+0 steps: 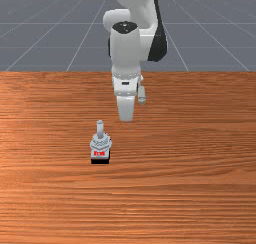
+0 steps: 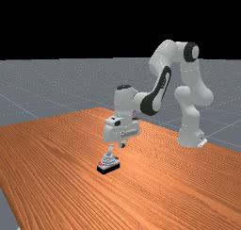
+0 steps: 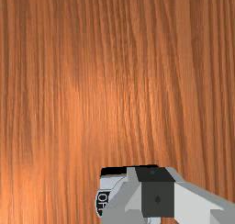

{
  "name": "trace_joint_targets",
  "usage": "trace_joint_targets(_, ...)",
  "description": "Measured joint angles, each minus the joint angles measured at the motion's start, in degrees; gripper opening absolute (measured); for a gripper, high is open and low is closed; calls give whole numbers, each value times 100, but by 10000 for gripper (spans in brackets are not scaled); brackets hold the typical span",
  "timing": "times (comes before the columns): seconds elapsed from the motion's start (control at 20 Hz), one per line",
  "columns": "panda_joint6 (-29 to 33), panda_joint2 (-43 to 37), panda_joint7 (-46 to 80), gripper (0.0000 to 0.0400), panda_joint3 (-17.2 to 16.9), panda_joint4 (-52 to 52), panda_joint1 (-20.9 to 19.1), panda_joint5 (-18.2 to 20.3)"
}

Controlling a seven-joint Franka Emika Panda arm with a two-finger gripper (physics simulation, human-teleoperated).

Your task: Turn on the trigger

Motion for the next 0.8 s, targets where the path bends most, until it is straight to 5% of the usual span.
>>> trace_joint_targets(0.6,561,-1074,246,0,-10,-1622,16,15)
trace_joint_targets(0.65,141,-1057,-14,0,15,-1509,-12,14)
trace_joint_targets(0.8,173,-1015,-16,0,16,-1572,-9,15)
